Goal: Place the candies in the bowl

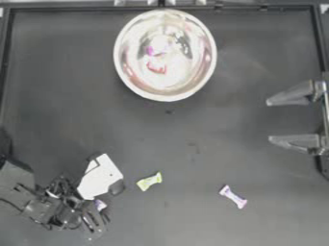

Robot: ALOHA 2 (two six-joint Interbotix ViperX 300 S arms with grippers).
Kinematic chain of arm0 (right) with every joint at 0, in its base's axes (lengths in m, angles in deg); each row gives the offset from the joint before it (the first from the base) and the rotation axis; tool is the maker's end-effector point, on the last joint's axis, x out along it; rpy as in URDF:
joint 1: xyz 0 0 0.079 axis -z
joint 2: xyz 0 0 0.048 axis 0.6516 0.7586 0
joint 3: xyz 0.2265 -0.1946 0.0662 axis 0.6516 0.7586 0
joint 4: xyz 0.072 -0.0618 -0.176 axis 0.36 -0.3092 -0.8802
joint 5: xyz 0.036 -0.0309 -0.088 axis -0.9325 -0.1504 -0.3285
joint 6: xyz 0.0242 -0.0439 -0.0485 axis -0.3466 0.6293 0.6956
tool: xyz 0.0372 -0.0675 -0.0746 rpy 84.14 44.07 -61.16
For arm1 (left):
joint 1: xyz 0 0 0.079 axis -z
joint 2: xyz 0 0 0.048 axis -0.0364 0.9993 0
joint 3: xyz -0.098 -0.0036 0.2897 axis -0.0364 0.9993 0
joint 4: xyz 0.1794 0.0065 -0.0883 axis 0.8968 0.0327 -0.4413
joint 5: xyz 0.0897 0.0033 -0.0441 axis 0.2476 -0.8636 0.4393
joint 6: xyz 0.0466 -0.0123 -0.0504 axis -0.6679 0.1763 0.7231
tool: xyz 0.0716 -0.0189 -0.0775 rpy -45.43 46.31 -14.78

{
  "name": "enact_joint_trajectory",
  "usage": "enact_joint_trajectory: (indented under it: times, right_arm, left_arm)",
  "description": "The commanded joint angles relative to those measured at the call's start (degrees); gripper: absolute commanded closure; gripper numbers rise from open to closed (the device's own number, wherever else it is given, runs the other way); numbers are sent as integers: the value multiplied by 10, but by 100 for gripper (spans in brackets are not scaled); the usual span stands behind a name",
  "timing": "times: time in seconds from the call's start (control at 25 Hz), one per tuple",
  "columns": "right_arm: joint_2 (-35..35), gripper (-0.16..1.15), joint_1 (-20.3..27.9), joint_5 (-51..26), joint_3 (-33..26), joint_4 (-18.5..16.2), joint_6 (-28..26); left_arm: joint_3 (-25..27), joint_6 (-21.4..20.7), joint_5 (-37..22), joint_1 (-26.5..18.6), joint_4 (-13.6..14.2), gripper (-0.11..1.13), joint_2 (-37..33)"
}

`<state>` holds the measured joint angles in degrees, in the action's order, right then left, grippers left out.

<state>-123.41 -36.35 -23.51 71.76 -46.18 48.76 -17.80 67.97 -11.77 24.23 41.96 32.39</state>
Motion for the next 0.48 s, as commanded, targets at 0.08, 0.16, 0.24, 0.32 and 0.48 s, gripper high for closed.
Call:
enact_joint_trajectory:
  times: [0.08,0.16,0.24,0.32,0.48]
  right_arm:
    - [13,-2,-6,8,-12,2,0]
    - [16,-2,-7,9,-13,2,0]
    - [16,-2,-8,9,-13,2,0]
    - [16,-2,-9,11,-13,3,0]
    - [16,-2,-12,12,-13,2,0]
  left_arm:
    - [-18,-2,1,0,-2,0,-3]
    - [-20,-2,1,1,-2,0,3]
    - [-22,-2,1,2,-4,0,8]
    - [-23,-3,1,3,-11,1,13]
    - [-24,-4,1,3,-18,4,17]
